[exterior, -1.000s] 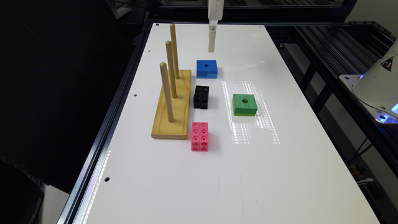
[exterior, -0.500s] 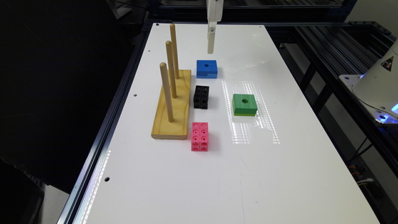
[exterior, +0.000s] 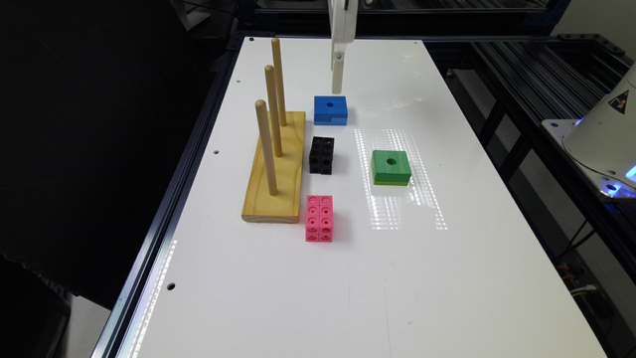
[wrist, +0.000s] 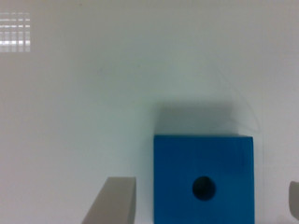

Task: Pick up blue block.

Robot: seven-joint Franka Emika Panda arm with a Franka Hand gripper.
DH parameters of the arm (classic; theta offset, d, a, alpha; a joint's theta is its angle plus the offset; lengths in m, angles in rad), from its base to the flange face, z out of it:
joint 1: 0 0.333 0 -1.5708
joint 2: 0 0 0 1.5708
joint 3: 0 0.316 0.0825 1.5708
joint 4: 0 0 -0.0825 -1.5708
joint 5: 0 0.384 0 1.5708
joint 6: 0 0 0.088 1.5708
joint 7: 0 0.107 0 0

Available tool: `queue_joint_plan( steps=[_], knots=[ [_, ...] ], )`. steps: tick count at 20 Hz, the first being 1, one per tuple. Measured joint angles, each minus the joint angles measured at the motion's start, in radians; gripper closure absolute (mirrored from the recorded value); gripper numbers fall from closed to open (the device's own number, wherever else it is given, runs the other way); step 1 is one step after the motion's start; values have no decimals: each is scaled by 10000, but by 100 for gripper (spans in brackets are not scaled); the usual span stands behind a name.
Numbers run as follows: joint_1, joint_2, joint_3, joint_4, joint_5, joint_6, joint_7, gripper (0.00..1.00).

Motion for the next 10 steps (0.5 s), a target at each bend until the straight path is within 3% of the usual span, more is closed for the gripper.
queue_joint_plan(
  steps=[4,10],
  knots=[
    [0,545,0,5,0,596,0,0],
    [-1,868,0,4,0,885,0,0]
  ],
)
